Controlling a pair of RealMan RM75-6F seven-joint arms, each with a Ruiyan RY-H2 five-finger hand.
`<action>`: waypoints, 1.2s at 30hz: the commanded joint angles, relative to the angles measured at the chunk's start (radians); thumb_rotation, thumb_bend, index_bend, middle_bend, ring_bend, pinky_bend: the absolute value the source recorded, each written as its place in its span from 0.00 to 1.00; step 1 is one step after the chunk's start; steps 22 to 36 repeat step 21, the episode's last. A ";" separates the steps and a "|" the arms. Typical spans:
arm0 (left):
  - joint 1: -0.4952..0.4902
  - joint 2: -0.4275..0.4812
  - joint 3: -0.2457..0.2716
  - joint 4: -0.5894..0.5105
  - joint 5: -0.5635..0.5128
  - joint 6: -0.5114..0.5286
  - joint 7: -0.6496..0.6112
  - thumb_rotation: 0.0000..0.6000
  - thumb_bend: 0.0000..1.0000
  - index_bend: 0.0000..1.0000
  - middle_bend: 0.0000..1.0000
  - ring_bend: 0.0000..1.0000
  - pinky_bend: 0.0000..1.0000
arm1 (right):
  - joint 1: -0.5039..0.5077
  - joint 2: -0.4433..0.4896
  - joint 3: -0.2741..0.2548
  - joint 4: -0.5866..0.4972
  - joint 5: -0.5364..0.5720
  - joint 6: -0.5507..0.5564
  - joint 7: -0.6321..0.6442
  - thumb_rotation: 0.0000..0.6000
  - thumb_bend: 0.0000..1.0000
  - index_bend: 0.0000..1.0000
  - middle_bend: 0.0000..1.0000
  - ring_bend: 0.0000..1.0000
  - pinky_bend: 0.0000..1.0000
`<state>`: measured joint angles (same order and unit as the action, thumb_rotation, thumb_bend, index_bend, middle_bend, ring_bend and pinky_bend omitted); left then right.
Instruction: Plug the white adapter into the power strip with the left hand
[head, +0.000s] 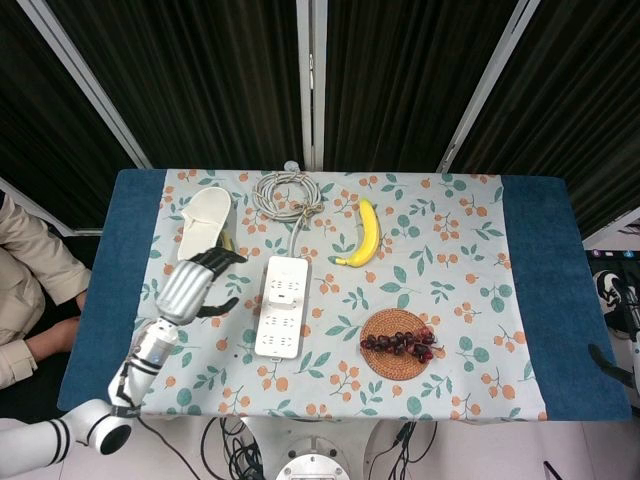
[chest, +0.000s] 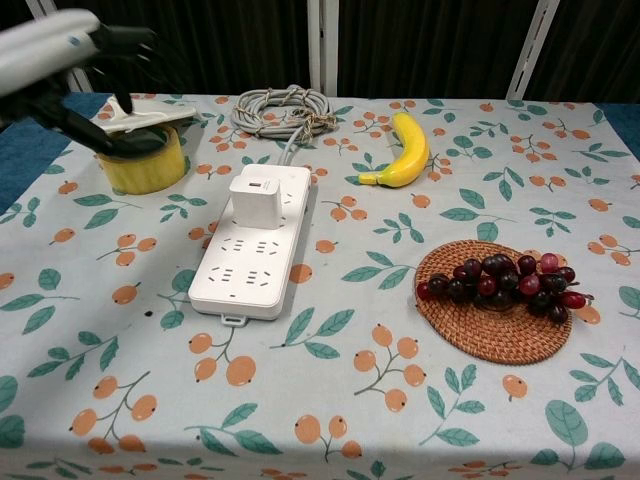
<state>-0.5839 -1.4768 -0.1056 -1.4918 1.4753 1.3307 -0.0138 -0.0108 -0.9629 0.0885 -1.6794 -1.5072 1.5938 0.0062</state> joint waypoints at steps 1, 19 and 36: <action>0.139 0.111 -0.013 -0.075 -0.026 0.173 0.122 1.00 0.15 0.28 0.29 0.21 0.36 | 0.005 0.005 -0.010 0.007 0.000 -0.024 0.015 1.00 0.12 0.00 0.03 0.00 0.00; 0.478 0.324 0.095 -0.200 -0.168 0.339 0.220 1.00 0.07 0.18 0.16 0.06 0.06 | 0.008 -0.071 -0.052 0.099 -0.049 -0.047 0.110 1.00 0.13 0.00 0.00 0.00 0.00; 0.492 0.318 0.101 -0.209 -0.149 0.350 0.229 1.00 0.07 0.18 0.16 0.06 0.06 | 0.006 -0.078 -0.052 0.101 -0.053 -0.040 0.104 1.00 0.13 0.00 0.00 0.00 0.00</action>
